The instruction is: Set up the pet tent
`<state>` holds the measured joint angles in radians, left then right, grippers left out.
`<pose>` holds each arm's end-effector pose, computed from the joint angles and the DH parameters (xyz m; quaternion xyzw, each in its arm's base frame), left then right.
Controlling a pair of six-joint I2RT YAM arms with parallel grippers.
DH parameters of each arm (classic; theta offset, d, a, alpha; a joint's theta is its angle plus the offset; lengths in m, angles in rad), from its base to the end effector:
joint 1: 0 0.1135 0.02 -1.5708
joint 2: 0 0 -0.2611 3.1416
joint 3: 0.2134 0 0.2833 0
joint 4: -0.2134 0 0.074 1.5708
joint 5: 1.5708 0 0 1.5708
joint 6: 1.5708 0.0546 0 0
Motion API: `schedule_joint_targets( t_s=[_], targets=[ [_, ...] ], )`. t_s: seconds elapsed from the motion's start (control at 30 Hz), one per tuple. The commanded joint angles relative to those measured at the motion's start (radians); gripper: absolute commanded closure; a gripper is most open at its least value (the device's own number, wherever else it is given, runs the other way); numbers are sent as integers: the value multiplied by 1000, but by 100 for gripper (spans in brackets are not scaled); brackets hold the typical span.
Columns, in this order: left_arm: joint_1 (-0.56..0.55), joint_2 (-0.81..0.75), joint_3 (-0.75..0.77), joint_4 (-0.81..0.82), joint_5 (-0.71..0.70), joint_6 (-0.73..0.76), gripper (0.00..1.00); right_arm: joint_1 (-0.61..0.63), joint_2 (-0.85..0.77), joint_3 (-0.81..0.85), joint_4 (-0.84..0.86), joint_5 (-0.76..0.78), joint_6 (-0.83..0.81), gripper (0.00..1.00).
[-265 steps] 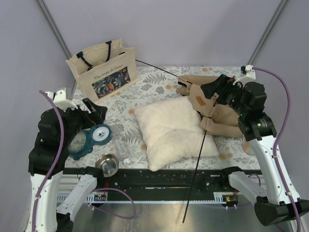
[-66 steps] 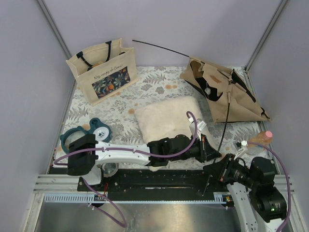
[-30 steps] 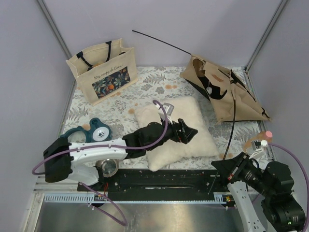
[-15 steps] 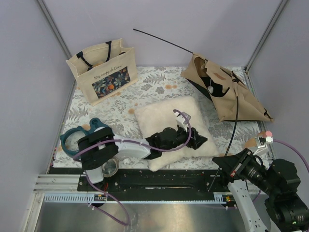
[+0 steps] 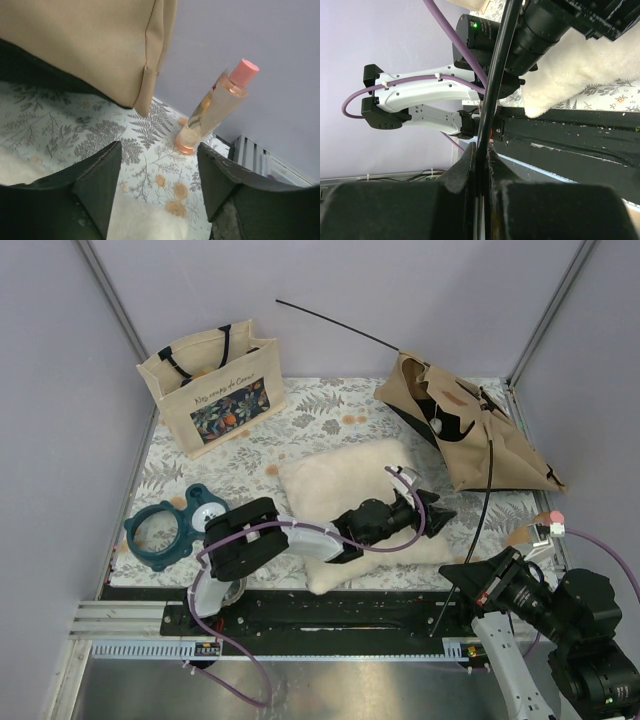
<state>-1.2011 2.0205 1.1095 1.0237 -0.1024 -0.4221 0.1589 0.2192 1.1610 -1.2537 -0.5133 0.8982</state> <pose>0.1780 -0.4438 0.1811 0.2173 0.6299 -0.5168 0.5374 -0.0090 0.0257 0.3922 0.1431 0.7830 0.4643 0.3882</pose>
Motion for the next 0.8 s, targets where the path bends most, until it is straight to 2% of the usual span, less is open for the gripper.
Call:
schedule_joint_targets(
  t_s=[0.0,0.07,0.2,0.27,0.37,0.43,0.47,0.53,0.57,0.77],
  targets=[
    [2,21,99,10,-60,74,38,-2,8,-1,100,24,-32,100],
    [3,44,139,-14,-62,94,38,-2,3,-17,108,13,-25,100],
    [3,86,248,-163,-48,112,45,-2,-4,-32,117,9,-18,100],
    [3,101,266,-178,-43,111,49,-2,-6,-29,117,7,-16,100],
    [3,106,283,-211,-59,106,64,-2,-4,-27,120,2,-12,100],
    [3,104,291,-241,-75,106,67,-1,-7,-30,122,-2,-10,100],
    [3,101,294,-257,-95,103,66,-2,-9,-30,122,-5,-10,100],
    [3,99,296,-267,-120,109,55,-2,-7,-32,129,-11,-4,100],
    [3,101,297,-274,-131,111,53,-2,-4,-29,131,-13,-4,100],
    [3,126,343,-326,-166,123,51,-2,-3,-26,134,-16,-2,100]
  ],
)
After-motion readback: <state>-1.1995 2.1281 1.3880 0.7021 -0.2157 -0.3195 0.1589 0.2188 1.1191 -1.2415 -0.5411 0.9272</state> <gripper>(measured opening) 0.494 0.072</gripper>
